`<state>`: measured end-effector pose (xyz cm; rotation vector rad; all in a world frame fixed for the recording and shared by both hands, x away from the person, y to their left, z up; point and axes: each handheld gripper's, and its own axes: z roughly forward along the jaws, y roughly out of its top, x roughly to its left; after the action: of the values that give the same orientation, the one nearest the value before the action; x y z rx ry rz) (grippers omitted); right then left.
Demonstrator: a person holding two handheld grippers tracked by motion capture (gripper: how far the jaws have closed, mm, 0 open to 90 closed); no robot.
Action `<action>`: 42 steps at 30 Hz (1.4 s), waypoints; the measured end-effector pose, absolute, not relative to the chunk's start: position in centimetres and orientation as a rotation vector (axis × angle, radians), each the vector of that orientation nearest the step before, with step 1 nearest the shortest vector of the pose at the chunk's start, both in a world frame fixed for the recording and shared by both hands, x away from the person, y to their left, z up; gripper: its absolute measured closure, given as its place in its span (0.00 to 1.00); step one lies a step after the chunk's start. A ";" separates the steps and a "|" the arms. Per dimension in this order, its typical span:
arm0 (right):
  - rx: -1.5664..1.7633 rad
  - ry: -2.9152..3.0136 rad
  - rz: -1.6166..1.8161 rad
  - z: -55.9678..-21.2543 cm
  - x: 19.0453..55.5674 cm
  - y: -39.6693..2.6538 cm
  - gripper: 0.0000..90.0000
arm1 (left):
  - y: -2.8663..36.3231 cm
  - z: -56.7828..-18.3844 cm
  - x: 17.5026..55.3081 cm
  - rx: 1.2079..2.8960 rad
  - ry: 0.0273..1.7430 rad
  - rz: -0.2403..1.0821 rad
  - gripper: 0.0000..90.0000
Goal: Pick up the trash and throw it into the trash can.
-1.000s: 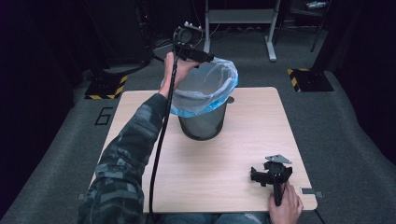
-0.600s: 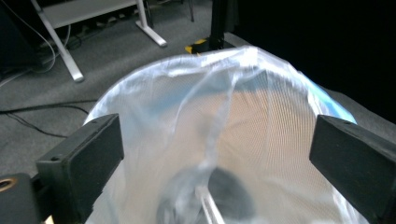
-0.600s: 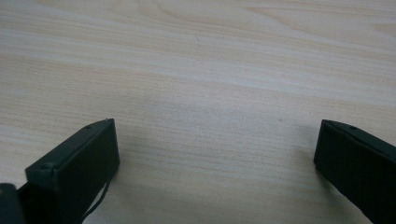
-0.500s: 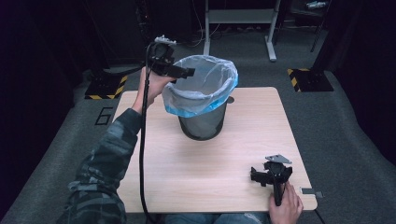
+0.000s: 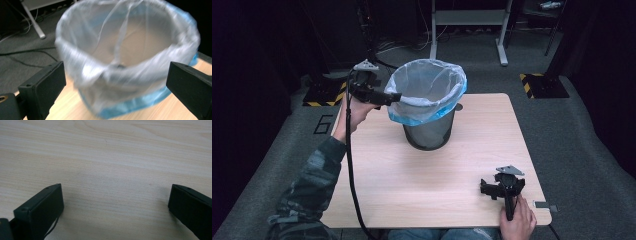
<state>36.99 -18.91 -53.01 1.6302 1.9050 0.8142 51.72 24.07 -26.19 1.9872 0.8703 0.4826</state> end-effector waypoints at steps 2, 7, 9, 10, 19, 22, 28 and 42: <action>1.632 1.904 0.815 -53.0 37.0 -18.9 0.00 | 25.4 -27.5 51.7 1.980 0.904 0.464 0.02; 1.632 1.904 0.814 -53.0 37.0 -18.9 0.00 | 27.9 -30.3 51.7 1.971 0.974 0.425 0.02; 1.632 1.904 0.814 -53.0 37.0 -18.9 0.00 | 28.8 -31.7 51.6 1.969 1.003 0.403 0.02; 1.632 1.904 0.815 -53.0 37.0 -18.9 0.00 | 29.2 -32.2 51.5 1.968 1.014 0.395 0.02; 1.633 1.902 0.814 -53.0 37.0 -18.9 0.00 | 32.6 -39.3 50.7 1.997 1.135 0.329 0.04; 1.633 1.903 0.814 -53.0 37.0 -18.9 0.00 | 33.4 -41.6 50.2 2.002 1.198 0.324 0.03; 1.634 1.902 0.814 -53.0 37.0 -18.9 0.00 | 35.0 -46.5 49.2 2.020 1.285 0.320 0.03; 1.634 1.901 0.814 -53.0 37.0 -18.9 0.00 | 36.4 -52.7 47.9 2.061 1.327 0.520 0.01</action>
<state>37.00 -18.87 -53.00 1.6338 1.9015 0.8135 47.92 36.39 -52.68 2.0605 1.3269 0.5196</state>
